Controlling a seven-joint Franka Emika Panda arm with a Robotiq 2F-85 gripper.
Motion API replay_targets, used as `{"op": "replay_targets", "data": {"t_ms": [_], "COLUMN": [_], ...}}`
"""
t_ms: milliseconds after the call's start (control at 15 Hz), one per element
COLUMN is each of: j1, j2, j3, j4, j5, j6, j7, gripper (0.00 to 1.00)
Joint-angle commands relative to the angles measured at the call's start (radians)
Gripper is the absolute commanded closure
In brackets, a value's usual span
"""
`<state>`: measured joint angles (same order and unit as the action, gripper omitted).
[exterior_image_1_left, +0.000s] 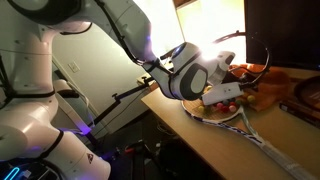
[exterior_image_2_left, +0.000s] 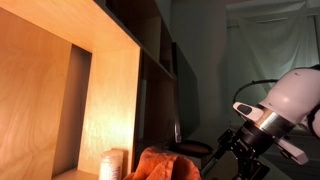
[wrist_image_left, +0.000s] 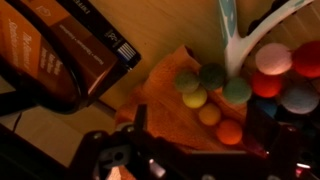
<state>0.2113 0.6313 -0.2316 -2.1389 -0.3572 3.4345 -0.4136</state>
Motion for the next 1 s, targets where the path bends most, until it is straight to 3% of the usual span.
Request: {"op": "replay_targets", "data": {"t_ms": [0, 133, 733, 933], "j1": [-0.042, -0.063, -0.27, -0.288], "j2": [0.011, 0.019, 0.074, 0.089], "j3": [0.036, 0.055, 0.277, 0.303], "j4": [0.06, 0.086, 0.201, 0.231], "j5": [-0.034, -0.053, -0.142, -0.14], "j6": [-0.047, -0.057, -0.188, -0.234], "j7": [-0.038, -0.044, -0.05, -0.068], "gripper": [0.0, 0.0, 0.0, 0.0]}}
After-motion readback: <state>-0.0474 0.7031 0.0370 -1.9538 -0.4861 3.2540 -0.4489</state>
